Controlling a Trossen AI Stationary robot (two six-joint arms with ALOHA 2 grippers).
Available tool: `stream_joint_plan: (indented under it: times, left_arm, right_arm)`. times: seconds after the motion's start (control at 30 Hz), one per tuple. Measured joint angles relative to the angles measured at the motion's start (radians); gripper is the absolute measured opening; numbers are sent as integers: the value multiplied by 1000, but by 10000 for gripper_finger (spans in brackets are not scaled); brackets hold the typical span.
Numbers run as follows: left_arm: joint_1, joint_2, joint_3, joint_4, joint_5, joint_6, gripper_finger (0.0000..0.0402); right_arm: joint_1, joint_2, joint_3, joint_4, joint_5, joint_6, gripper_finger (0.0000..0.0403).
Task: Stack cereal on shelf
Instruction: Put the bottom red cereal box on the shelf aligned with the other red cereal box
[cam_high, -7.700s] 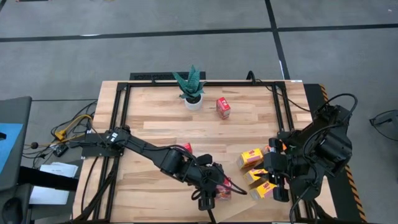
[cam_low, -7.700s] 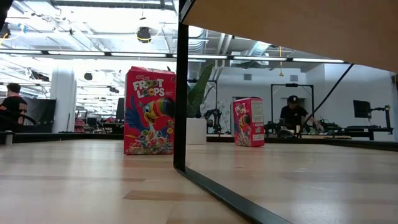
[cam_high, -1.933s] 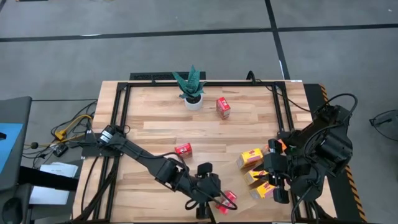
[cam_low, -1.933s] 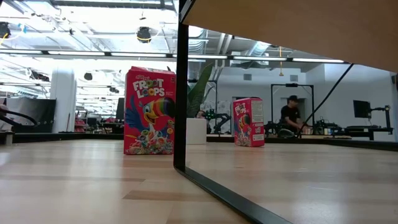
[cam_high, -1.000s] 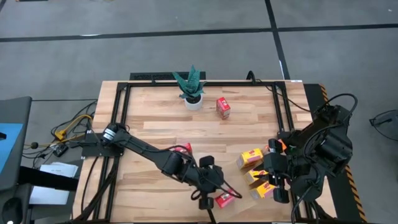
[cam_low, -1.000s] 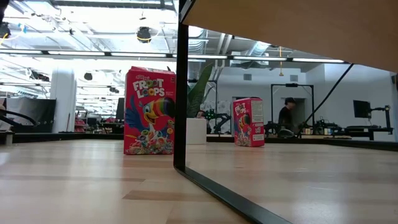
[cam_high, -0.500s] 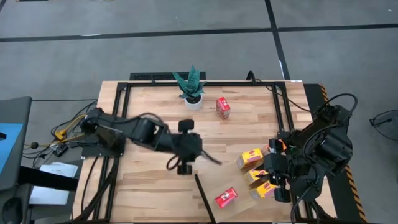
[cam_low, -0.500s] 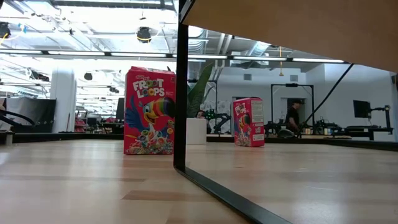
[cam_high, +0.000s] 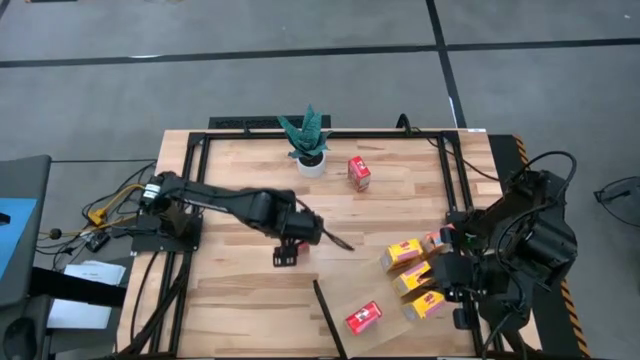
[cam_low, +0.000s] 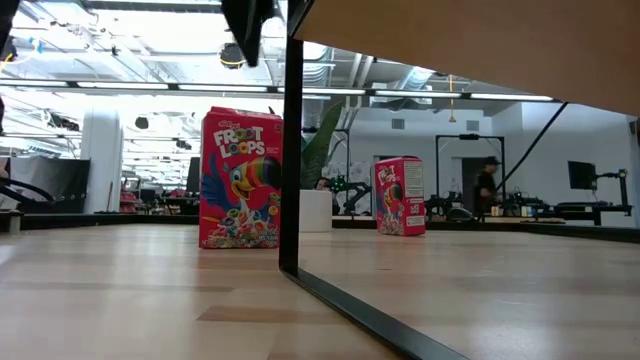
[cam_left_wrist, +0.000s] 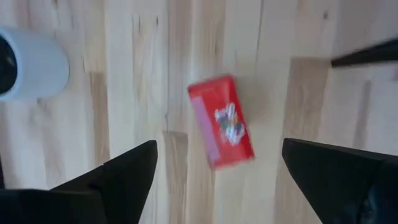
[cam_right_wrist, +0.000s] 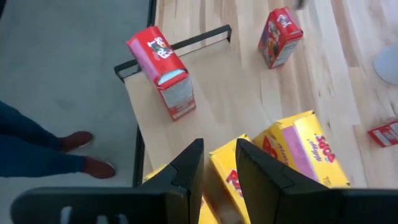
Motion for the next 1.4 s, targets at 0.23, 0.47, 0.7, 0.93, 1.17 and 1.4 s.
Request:
stream_joint_plan:
  times: [0.23,0.47,0.7,0.93,1.17,1.4]
  left_arm:
    - [-51,2,-116,163,-116,6,339]
    - [-50,1,-189,218,-89,-14,339]
    - [-45,-10,-256,288,-94,-47,339]
    - [-37,-19,-336,344,-74,-68,339]
    - [-31,-62,-380,393,-67,-93,337]
    - [-9,-85,-427,430,-8,-79,296]
  right_arm:
    - [1,0,0,-34,2,0,118]
    - [1,0,0,-34,2,-9,118]
    - [1,0,0,-33,2,-10,118]
    - [1,0,0,-33,2,-26,118]
    - [0,0,0,-34,2,-46,118]
    - [-1,0,0,-34,1,-61,118]
